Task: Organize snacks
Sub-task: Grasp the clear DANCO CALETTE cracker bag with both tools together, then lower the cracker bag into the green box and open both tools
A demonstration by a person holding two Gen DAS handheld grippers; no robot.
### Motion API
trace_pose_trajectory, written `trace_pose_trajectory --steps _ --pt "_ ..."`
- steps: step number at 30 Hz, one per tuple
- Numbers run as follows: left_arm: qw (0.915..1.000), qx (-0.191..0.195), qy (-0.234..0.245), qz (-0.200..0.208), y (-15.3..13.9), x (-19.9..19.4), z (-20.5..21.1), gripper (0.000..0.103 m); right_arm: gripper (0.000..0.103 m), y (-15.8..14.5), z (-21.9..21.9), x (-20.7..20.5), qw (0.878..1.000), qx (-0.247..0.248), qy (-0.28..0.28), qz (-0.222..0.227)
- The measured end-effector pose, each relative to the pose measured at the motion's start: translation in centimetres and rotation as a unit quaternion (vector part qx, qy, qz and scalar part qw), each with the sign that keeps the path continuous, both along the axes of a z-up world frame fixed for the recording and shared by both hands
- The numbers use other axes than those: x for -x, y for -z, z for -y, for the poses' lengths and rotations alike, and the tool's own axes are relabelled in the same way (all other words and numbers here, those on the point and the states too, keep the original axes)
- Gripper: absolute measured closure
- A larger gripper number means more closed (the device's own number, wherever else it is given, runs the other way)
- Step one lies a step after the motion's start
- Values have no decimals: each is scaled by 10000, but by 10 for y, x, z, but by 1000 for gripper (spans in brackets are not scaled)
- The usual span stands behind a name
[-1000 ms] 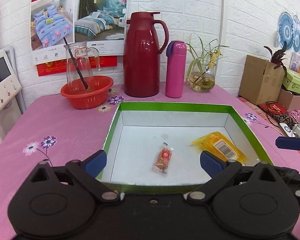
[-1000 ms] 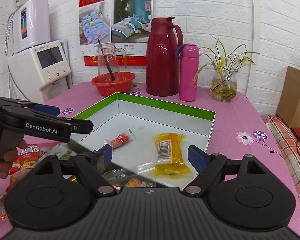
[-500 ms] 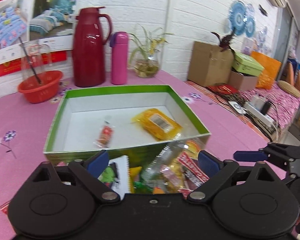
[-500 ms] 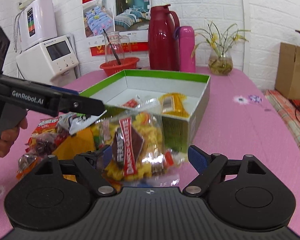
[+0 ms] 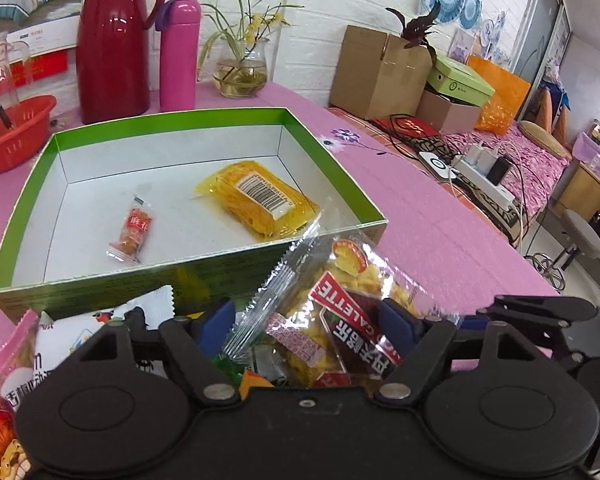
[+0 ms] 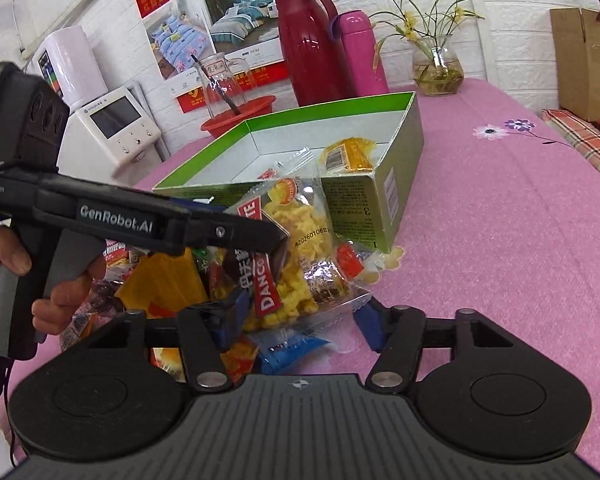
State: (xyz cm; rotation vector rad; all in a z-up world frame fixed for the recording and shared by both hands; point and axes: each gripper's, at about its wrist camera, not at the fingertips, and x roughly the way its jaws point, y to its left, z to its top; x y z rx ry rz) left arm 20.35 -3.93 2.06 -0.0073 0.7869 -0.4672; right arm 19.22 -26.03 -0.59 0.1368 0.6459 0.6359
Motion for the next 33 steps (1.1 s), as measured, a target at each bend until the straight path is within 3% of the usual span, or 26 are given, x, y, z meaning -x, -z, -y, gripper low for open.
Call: trace_pose_trajectory --steps 2,3,7,9,12,13,14,16,17,19,24,33 --pt "10000 28 34 -43 -1 1 -3 30 15 -2 3 -5 9998 -101 143 27" --pt "10000 36 49 -65 0 2 -4 29 17 -3 5 -7 9997 -150 186 20" --pt "9999 60 -85 -36 4 -1 -6 0 13 0 7 -9 9992 -295 274 -84" --pt "9999 49 -101 -1 5 -3 -4 0 7 2 7 -5 9992 -254 291 -110" --pt "10000 53 -8 5 5 -4 0 0 7 4 9 0 9994 -212 246 -138" --pt "9999 88 48 -3 5 -5 3 10 9 5 8 0 9995 -194 212 -159" --pt "9997 198 139 -43 5 -4 4 38 11 5 7 0 9995 -173 197 -159" --pt "9997 227 96 -47 4 -2 7 47 24 3 3 -1 9998 -90 142 -117" --pt "9997 226 116 -5 3 0 8 63 27 2 1 -1 9998 -51 150 -107" --pt "9996 263 52 35 0 6 7 73 34 -2 -2 1 9998 69 170 -23" --pt "9984 518 -118 204 -16 19 -4 83 44 -17 1 6 9996 12 177 227" --pt "9906 770 -411 1053 -77 14 -24 83 45 -70 -16 -6 9912 -58 30 1324"
